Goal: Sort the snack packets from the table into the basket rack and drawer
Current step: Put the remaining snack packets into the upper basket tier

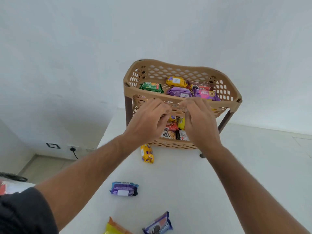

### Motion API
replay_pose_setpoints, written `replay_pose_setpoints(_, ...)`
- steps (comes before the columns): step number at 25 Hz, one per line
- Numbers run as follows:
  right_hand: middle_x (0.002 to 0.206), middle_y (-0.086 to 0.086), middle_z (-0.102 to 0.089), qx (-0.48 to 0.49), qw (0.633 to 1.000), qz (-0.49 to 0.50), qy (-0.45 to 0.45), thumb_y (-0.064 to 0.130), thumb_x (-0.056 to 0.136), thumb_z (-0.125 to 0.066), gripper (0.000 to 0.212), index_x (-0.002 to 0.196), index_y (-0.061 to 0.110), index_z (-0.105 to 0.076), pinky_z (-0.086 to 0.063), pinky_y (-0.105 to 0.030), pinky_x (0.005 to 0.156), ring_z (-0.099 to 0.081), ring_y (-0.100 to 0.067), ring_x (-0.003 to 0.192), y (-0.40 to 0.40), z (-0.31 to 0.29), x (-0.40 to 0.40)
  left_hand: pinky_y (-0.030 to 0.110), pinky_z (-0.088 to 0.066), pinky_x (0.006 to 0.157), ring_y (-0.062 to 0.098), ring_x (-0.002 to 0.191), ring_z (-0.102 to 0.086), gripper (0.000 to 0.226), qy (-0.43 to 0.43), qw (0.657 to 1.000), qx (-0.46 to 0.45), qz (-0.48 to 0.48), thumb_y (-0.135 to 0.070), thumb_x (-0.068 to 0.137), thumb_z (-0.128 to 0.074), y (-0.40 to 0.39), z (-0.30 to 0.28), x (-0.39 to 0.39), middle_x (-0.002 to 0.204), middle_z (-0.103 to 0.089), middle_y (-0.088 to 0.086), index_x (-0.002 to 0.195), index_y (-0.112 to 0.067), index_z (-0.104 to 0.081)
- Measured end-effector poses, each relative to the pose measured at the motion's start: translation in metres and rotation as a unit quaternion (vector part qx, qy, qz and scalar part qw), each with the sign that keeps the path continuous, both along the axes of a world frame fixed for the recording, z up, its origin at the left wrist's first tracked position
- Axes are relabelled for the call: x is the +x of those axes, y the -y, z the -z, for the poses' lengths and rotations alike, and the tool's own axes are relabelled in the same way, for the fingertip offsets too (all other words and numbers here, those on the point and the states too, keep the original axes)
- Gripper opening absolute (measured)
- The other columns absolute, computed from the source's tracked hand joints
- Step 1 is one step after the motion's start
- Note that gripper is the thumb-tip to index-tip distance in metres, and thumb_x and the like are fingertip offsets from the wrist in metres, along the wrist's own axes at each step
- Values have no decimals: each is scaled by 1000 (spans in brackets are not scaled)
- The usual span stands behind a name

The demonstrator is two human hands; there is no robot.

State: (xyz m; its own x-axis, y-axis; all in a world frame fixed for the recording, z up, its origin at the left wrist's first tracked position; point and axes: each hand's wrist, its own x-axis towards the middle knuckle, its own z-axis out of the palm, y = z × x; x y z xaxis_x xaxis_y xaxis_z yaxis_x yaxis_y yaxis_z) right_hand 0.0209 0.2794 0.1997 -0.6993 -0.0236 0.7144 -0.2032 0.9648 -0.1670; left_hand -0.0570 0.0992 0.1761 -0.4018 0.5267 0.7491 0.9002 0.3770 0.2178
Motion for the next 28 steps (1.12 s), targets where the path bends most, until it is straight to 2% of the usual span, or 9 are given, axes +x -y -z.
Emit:
replay_pose_setpoints(3, 114, -11, -62, 20, 999, -10, 44, -5, 89, -53, 29, 114, 2, -66, -49, -40, 88, -57, -29, 107, 11, 48, 17, 35, -48, 84, 23, 97, -59, 14, 37, 997, -71, -2, -12, 96, -59, 23, 59, 8, 103, -65, 6, 106, -6, -68)
replay_pose_setpoints(7, 117, -4, -57, 22, 973, 18, 229, 7, 94, -52, 25, 117, 10, -62, -50, -40, 86, -56, -26, 108, 21, 119, 38, 40, -53, 87, 20, 109, -58, 26, 104, 970, -216, -39, -19, 95, -56, 49, 128, 10, 119, -65, 1, 120, -14, -64)
replay_pose_setpoints(10, 133, 0, -53, 9, 940, 37, 338, 23, 100, -53, 34, 133, 17, -55, -48, -39, 96, -52, -22, 120, 24, 166, 57, 41, -53, 92, 20, 120, -56, 40, 115, 944, -303, -60, -17, 91, -62, 54, 154, 9, 132, -61, -1, 131, -17, -59)
replay_pose_setpoints(14, 153, -1, -41, -6, 902, 95, 422, 35, 103, -47, 47, 146, 18, -43, -39, -41, 110, -40, -23, 139, 21, 210, 83, 39, -51, 95, 23, 131, -53, 60, 78, 916, -390, -50, 1, 79, -66, 50, 165, 4, 145, -55, 3, 137, -17, -57)
replay_pose_setpoints(19, 168, -4, -15, -37, 881, 161, 442, 42, 106, -35, 58, 157, 19, -24, -20, -39, 123, -14, -22, 154, 12, 243, 116, 42, -43, 106, 23, 149, -35, 73, -5, 867, -496, -57, -4, 82, -71, 38, 166, -3, 161, -36, 7, 149, -15, -42)
replay_pose_setpoints(22, 169, -2, -2, -47, 881, 171, 439, 44, 107, -21, 60, 161, 19, -12, -8, -39, 125, -1, -18, 156, 16, 255, 124, 42, -47, 100, 27, 142, -39, 71, -3, 849, -522, -77, -4, 86, -67, 31, 166, -9, 158, -35, 10, 150, -15, -38)
replay_pose_setpoints(25, 168, 0, 9, -47, 886, 191, 420, 51, 98, 3, 70, 162, 22, -1, 1, -40, 125, 8, -16, 155, 23, 266, 131, 43, -49, 94, 32, 131, -43, 67, -13, 843, -526, -110, -7, 87, -65, 28, 165, -11, 147, -42, 12, 148, -15, -38)
replay_pose_setpoints(28, 166, 3, 16, -44, 894, 192, 403, 51, 100, 1, 66, 160, 25, 7, 7, -38, 125, 17, -12, 153, 23, 274, 134, 45, -47, 96, 36, 131, -41, 69, -16, 831, -539, -134, -11, 87, -67, 29, 162, -14, 148, -36, 18, 148, -14, -37)
